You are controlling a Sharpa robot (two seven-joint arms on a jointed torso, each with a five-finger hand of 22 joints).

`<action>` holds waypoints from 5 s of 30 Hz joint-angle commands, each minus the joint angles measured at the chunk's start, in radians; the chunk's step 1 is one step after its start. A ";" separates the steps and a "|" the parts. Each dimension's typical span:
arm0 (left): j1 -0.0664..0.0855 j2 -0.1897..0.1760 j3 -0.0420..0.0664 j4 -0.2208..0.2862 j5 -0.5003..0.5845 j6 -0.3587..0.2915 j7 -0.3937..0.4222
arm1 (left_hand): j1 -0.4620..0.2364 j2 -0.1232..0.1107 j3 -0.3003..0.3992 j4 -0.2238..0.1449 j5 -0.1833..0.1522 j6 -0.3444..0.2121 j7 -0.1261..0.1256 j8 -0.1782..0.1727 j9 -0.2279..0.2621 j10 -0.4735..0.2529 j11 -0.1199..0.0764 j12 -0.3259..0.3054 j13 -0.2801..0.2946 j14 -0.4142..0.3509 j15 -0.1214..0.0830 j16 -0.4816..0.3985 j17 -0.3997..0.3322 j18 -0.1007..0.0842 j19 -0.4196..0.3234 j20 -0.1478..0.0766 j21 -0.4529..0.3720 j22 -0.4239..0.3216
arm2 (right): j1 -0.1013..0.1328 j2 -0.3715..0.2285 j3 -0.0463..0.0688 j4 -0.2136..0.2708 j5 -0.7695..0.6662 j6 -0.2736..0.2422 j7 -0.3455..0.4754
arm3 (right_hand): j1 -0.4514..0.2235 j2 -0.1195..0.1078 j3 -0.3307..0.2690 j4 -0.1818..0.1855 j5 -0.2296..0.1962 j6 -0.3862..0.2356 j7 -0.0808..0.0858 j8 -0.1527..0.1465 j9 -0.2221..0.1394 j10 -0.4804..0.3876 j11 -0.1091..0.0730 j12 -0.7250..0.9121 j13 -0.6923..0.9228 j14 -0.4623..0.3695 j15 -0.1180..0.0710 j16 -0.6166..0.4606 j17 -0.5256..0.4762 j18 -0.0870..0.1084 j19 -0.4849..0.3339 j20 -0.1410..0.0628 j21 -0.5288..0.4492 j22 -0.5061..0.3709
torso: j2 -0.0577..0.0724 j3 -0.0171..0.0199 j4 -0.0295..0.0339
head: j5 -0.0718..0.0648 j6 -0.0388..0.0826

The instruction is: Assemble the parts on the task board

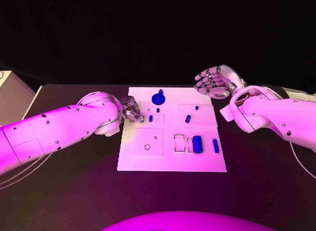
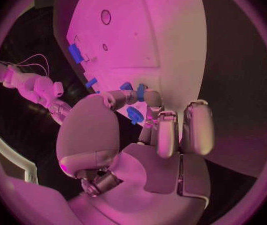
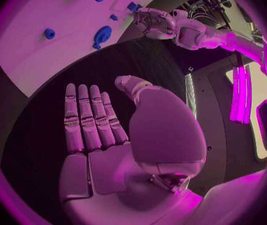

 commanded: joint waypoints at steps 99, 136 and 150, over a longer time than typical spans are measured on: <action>-0.012 -0.009 0.001 0.007 -0.034 0.002 0.011 | 0.042 0.028 0.134 -0.123 -0.001 0.007 0.004 0.004 -0.004 0.011 0.002 0.002 -0.002 0.104 -0.001 0.004 0.263 -0.009 0.009 -0.001 0.004 0.044 | 0.000 -0.001 0.000 0.002 -0.002 0.012 0.012 | -0.007 -0.001 0.002 0.010 0.016 0.009 0.029 -0.009 -0.003 -0.002 0.000 -0.004 -0.001 0.000 0.005 0.002 -0.007 0.014 -0.002 0.003 0.002 -0.001 | 0.000 0.0007 -0.0004 | 0.000 -0.016; -0.012 -0.008 0.000 -0.007 0.015 -0.035 0.009 | -0.079 0.001 -0.066 0.030 -0.018 0.025 -0.010 -0.026 -0.054 0.006 -0.004 -0.005 -0.016 0.102 -0.005 0.000 0.257 -0.006 0.004 0.000 -0.012 0.031 | 0.000 0.000 0.000 0.002 -0.003 0.010 0.008 | -0.004 -0.001 0.004 0.010 0.019 0.011 0.029 -0.010 -0.004 -0.003 0.000 -0.004 -0.001 -0.001 0.005 0.001 -0.010 0.014 -0.003 0.004 0.001 -0.001 | 0.000 0.0002 -0.0001 | -0.001 -0.014; -0.012 -0.008 0.000 -0.008 0.015 -0.024 0.005 | -0.083 -0.002 -0.127 0.051 -0.019 0.026 -0.009 -0.030 -0.061 0.003 -0.003 -0.004 -0.016 0.101 -0.004 0.000 0.256 -0.006 0.005 0.000 -0.013 0.031 | 0.000 0.000 0.000 0.002 -0.003 0.011 0.008 | -0.003 -0.002 0.004 0.009 0.020 0.011 0.029 -0.011 -0.004 -0.003 0.000 -0.005 -0.001 -0.002 0.006 0.000 -0.012 0.014 -0.004 0.004 0.001 -0.001 | 0.000 0.0001 -0.0001 | -0.001 -0.016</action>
